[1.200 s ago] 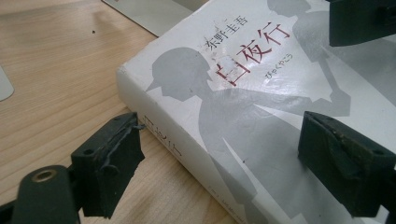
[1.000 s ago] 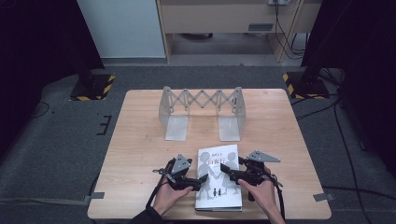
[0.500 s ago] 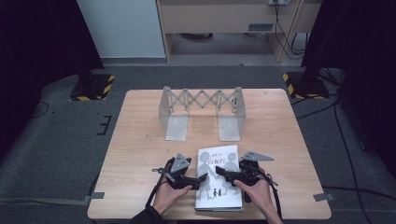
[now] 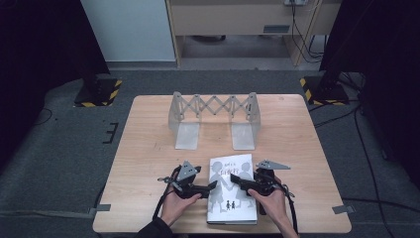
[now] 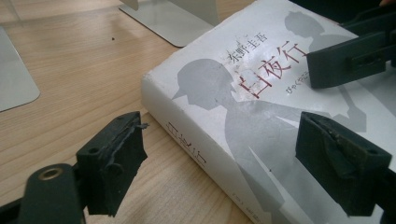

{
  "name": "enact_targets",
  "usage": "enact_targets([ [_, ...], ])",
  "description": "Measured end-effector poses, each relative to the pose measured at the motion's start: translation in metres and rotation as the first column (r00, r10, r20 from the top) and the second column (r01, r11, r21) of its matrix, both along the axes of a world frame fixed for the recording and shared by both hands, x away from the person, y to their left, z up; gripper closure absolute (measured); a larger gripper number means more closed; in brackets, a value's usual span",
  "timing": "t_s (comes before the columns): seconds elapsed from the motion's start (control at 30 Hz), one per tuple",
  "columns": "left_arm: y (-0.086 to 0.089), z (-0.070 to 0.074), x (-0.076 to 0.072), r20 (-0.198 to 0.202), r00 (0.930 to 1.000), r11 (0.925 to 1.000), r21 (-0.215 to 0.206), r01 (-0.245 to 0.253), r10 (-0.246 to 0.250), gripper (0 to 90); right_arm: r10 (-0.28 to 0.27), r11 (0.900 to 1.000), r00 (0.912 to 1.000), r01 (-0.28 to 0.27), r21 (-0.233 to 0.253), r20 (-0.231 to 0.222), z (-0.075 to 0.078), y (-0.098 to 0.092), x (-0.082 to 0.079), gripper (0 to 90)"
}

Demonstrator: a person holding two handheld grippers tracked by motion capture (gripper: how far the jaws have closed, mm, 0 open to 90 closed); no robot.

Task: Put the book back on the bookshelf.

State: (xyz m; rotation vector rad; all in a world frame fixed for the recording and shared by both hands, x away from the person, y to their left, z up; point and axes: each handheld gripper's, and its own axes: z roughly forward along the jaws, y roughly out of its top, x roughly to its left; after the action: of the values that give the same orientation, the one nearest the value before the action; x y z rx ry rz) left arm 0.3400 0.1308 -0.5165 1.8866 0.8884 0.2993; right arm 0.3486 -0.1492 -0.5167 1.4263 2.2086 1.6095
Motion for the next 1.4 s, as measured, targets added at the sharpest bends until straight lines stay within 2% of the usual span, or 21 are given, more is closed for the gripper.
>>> enact_targets([
  [0.07, 0.002, 0.001, 0.000, -0.002, 1.0000, 0.9999, -0.014, -0.004, 0.004, 16.5, -0.005, 1.000, 0.9999, 0.005, 0.010, -0.012, 0.001, -0.001, 0.000, 48.7],
  [0.13, 0.003, 0.002, 0.000, -0.002, 1.0000, 0.9993, -0.037, -0.004, 0.004, 17.8, -0.009, 1.000, 1.0000, 0.009, 0.011, -0.002, 0.001, -0.001, 0.000, 50.7],
  [0.33, 0.003, 0.003, 0.000, -0.016, 0.9998, 0.9983, -0.058, 0.006, -0.007, 16.9, -0.026, 0.998, 0.9996, 0.027, 0.061, -0.015, 0.006, -0.004, -0.001, 59.2],
  [0.47, 0.001, 0.002, 0.001, -0.033, 0.9993, 0.9969, -0.077, 0.017, -0.019, 16.1, -0.032, 0.998, 0.9995, 0.032, 0.059, 0.004, 0.010, -0.004, -0.003, 61.2],
  [0.67, -0.003, -0.002, 0.001, -0.061, 0.9969, 0.9966, -0.068, 0.045, -0.049, 14.1, -0.017, 0.996, 0.9996, 0.015, 0.082, 0.024, 0.017, -0.003, -0.006, 65.6],
  [0.73, -0.004, -0.004, 0.001, -0.075, 0.9951, 0.9941, -0.092, 0.057, -0.064, 12.3, -0.011, 0.996, 0.9992, 0.008, 0.092, 0.038, 0.019, -0.003, -0.007, 66.2],
  [0.83, -0.004, -0.004, 0.001, -0.082, 0.9940, 0.9923, -0.106, 0.064, -0.073, 10.0, -0.009, 0.994, 0.9986, 0.003, 0.112, 0.052, 0.022, -0.004, -0.009, 67.6],
  [1.03, -0.003, -0.006, 0.004, -0.122, 0.9881, 0.9868, -0.142, 0.077, -0.094, 0.7, 0.014, 0.993, 0.9963, -0.025, 0.119, 0.085, 0.029, -0.005, -0.012, 71.1],
  [1.13, -0.004, -0.007, 0.004, -0.127, 0.9842, 0.9813, -0.163, 0.103, -0.124, 0.0, 0.023, 0.991, 0.9954, -0.035, 0.129, 0.093, 0.031, -0.005, -0.013, 72.6],
  [1.27, -0.005, -0.007, 0.004, -0.125, 0.9841, 0.9801, -0.169, 0.104, -0.126, 0.0, 0.030, 0.990, 0.9940, -0.045, 0.137, 0.105, 0.033, -0.006, -0.014, 73.0],
  [1.4, -0.004, -0.009, 0.004, -0.141, 0.9816, 0.9762, -0.192, 0.101, -0.129, 0.0, 0.038, 0.988, 0.9929, -0.054, 0.146, 0.113, 0.034, -0.007, -0.014, 73.0],
])
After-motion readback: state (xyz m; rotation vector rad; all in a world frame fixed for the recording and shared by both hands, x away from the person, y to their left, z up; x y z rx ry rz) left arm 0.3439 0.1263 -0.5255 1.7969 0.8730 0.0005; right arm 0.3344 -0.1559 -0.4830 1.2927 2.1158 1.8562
